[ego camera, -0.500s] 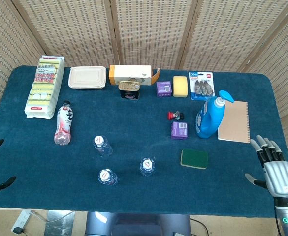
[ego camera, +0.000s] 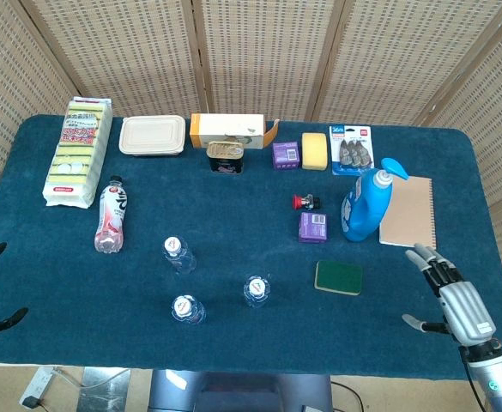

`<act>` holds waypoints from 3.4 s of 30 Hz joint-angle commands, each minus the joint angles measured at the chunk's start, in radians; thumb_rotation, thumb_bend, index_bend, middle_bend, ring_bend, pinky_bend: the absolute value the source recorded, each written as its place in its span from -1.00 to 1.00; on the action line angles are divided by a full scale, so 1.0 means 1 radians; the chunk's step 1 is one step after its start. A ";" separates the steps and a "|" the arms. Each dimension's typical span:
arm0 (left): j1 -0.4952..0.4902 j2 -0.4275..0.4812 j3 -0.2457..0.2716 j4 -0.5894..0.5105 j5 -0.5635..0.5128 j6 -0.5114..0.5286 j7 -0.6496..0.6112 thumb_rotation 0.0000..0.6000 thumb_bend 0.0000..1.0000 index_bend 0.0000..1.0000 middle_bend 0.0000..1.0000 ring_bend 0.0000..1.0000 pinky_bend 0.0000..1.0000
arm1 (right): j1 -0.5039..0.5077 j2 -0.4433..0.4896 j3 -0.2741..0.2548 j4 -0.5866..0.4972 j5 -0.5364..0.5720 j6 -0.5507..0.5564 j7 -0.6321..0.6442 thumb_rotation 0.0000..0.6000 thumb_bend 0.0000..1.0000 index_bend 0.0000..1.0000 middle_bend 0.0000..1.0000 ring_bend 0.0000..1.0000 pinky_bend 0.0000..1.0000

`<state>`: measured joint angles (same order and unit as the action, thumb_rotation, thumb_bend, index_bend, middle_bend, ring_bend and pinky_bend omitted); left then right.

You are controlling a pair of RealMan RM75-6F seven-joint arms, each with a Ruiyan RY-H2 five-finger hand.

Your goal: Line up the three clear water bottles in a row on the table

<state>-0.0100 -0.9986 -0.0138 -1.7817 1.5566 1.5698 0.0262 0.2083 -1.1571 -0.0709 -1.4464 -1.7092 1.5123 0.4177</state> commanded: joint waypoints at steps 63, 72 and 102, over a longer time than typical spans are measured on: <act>-0.014 0.056 -0.034 0.035 -0.096 -0.058 -0.169 1.00 -0.84 -1.00 -1.00 -1.00 -0.91 | 0.540 -0.508 0.154 0.051 0.150 -0.558 0.188 1.00 -0.91 -0.47 -0.41 -0.47 -0.26; -0.015 0.057 -0.033 0.034 -0.094 -0.062 -0.170 1.00 -0.84 -1.00 -1.00 -1.00 -0.91 | 0.528 -0.532 0.160 0.060 0.169 -0.527 0.181 1.00 -0.56 -0.05 -0.01 -0.03 0.18; -0.017 0.065 -0.024 0.033 -0.077 -0.066 -0.191 1.00 -0.84 -1.00 -1.00 -1.00 -0.91 | 0.450 -0.469 0.195 0.141 0.233 -0.433 0.135 1.00 -0.42 0.05 0.08 0.07 0.28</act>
<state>-0.0265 -0.9340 -0.0382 -1.7487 1.4797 1.5038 -0.1647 0.6637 -1.6319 0.1295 -1.3108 -1.4706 1.0764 0.5456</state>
